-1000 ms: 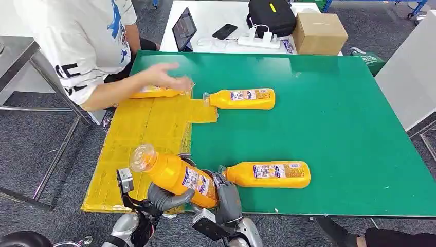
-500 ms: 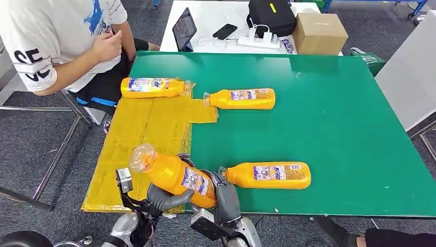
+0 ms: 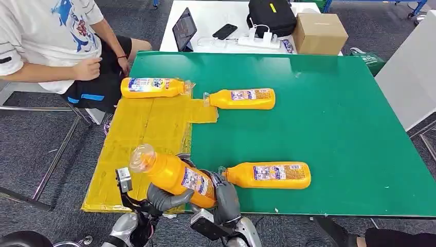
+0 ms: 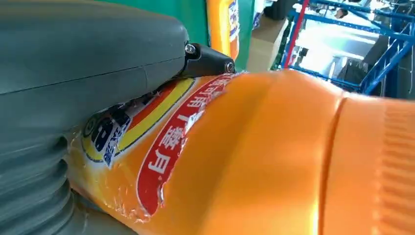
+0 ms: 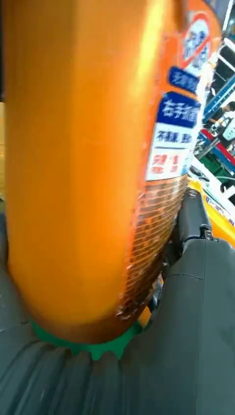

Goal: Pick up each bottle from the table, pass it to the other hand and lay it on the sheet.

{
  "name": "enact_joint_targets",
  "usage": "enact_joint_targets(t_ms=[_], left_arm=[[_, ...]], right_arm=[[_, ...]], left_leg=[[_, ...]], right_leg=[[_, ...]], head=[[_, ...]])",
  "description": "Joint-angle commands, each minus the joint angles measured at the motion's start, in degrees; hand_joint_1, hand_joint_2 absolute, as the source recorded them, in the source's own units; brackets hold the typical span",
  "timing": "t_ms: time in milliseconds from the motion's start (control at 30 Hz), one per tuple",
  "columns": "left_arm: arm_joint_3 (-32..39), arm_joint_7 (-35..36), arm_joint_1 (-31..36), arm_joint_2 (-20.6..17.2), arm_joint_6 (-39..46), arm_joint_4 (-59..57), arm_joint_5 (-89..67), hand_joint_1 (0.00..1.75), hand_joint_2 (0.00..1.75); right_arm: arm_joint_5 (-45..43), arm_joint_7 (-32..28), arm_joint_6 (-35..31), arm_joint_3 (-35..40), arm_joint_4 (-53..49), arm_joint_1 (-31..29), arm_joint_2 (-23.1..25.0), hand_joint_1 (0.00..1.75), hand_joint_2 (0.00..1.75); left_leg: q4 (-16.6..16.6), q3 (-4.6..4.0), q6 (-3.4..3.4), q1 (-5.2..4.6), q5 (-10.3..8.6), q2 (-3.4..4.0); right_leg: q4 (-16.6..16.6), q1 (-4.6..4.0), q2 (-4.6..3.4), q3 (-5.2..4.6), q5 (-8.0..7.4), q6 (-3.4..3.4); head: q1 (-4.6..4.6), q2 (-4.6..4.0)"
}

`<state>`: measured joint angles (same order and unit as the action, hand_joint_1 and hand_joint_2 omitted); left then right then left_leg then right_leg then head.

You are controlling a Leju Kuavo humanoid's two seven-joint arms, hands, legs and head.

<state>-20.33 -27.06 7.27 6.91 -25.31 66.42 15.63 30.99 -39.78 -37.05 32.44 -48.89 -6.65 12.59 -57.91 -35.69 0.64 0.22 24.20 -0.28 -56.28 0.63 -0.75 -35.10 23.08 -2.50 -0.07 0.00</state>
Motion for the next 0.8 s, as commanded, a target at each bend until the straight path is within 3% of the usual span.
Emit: enact_joint_targets(t_ms=[33,200,233,267,300,333,600,800], left_arm=[[3.22,1.35,0.31,-0.18,1.28,1.30,3.75,1.75,1.75],[9.40,2.33,1.88,0.42,6.23,6.51,4.17,1.75,1.75],[14.52,-4.81,3.90,2.33,13.87,8.57,-3.16,1.75,1.75],[15.47,-2.51,8.01,2.04,26.19,9.28,-3.01,1.75,1.75],[16.35,0.75,10.75,1.33,26.31,9.77,-1.84,1.75,1.75],[17.09,2.61,12.33,1.13,26.25,10.14,-1.17,1.75,1.75],[16.87,1.45,11.55,1.51,26.54,10.16,-0.38,1.75,1.75],[17.03,1.26,11.60,1.48,26.78,10.20,-0.25,1.75,1.75]], right_arm=[[2.43,2.63,7.34,-0.31,3.91,-2.36,-0.77,0.00,0.00],[-2.68,1.44,15.90,-4.19,-8.39,0.51,-1.73,0.00,0.00],[-10.01,-0.22,15.37,-3.96,-16.82,3.09,-2.12,0.00,0.00],[-20.49,-0.22,12.42,-2.86,-30.53,3.61,-4.58,0.00,0.00],[-21.37,-0.22,12.55,-3.55,-31.93,3.77,-4.91,0.00,0.00],[-21.00,-0.22,13.07,-5.02,-34.18,4.54,-4.44,0.00,0.00],[-23.36,-0.22,14.37,-7.11,-36.76,5.72,-3.63,0.00,0.00],[-23.66,-0.22,14.34,-7.26,-37.15,5.79,-3.61,0.00,0.00]], left_leg=[[0.03,0.16,-0.02,0.02,0.05,0.06],[-0.05,0.00,-0.01,0.04,0.04,0.01],[-0.07,0.09,-0.02,0.07,0.08,-0.03],[-0.05,0.00,-0.02,0.04,0.02,-0.07],[-0.14,0.27,-0.04,0.11,0.17,-0.11],[-0.26,-0.36,-0.02,0.07,-0.03,-0.25],[-0.04,0.24,-0.01,0.06,0.06,-0.07],[-0.03,0.09,-0.02,0.04,-0.03,-0.07]], right_leg=[[0.04,-0.03,0.00,0.15,0.03,0.05],[-0.03,-0.05,0.06,-0.01,0.03,0.05],[-0.03,-0.08,0.12,0.11,0.08,0.07],[-0.04,-0.05,0.15,0.02,0.05,0.05],[-0.07,-0.14,0.26,0.33,0.19,0.12],[-0.22,-0.08,0.32,-0.28,0.05,0.05],[0.01,-0.09,0.20,0.29,0.11,0.10],[-0.01,-0.06,0.17,0.11,0.04,0.07]], head=[[-0.02,0.00],[-0.02,0.00],[0.02,0.00],[-0.02,0.00],[0.00,0.00],[-0.02,0.00],[-0.02,0.00],[0.00,0.00]])
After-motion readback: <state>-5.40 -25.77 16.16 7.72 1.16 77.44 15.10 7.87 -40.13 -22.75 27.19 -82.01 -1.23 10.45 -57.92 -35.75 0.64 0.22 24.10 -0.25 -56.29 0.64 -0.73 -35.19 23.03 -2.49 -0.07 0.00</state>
